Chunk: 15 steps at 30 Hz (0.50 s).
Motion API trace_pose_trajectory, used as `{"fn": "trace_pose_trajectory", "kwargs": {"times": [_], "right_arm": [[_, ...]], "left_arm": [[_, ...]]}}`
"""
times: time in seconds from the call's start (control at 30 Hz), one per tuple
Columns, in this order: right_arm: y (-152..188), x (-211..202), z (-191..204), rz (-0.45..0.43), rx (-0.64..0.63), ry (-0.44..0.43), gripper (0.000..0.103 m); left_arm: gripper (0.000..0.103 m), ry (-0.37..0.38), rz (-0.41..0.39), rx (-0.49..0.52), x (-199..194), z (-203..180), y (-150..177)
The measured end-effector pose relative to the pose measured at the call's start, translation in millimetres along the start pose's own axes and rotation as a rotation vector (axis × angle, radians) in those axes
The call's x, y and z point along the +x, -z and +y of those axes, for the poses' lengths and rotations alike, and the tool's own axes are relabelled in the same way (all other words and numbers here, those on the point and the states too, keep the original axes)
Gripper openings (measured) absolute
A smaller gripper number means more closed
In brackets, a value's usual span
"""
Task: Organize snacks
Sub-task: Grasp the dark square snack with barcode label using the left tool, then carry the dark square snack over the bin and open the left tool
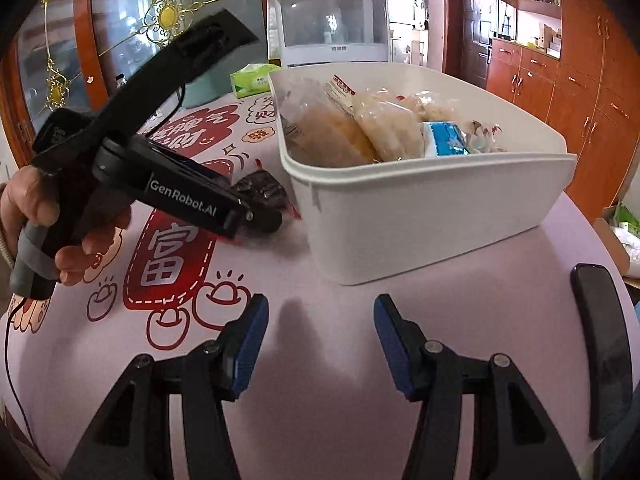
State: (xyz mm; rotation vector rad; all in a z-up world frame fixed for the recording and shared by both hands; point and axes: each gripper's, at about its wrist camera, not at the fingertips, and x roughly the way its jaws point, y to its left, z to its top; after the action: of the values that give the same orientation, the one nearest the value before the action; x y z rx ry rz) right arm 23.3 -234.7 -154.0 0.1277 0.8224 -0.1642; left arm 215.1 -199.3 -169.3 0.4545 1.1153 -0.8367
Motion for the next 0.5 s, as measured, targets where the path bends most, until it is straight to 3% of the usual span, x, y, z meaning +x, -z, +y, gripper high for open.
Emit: {"fn": "trace_pose_trajectory", "kwargs": {"times": [0.07,0.27,0.5], "right_arm": [[0,1,0,0.003,0.000,0.000,0.056],[0,-1,0,-0.006,-0.005,0.004,0.056],[-1,-6,0,-0.021,-0.017,-0.001,0.056]], "left_arm": [[0.047,0.034,-0.026,-0.049,-5,2,3],[0.046,-0.047,-0.027,-0.165,-16,3,16],[0.045,-0.121,-0.119,-0.227,-75,5,22]]}}
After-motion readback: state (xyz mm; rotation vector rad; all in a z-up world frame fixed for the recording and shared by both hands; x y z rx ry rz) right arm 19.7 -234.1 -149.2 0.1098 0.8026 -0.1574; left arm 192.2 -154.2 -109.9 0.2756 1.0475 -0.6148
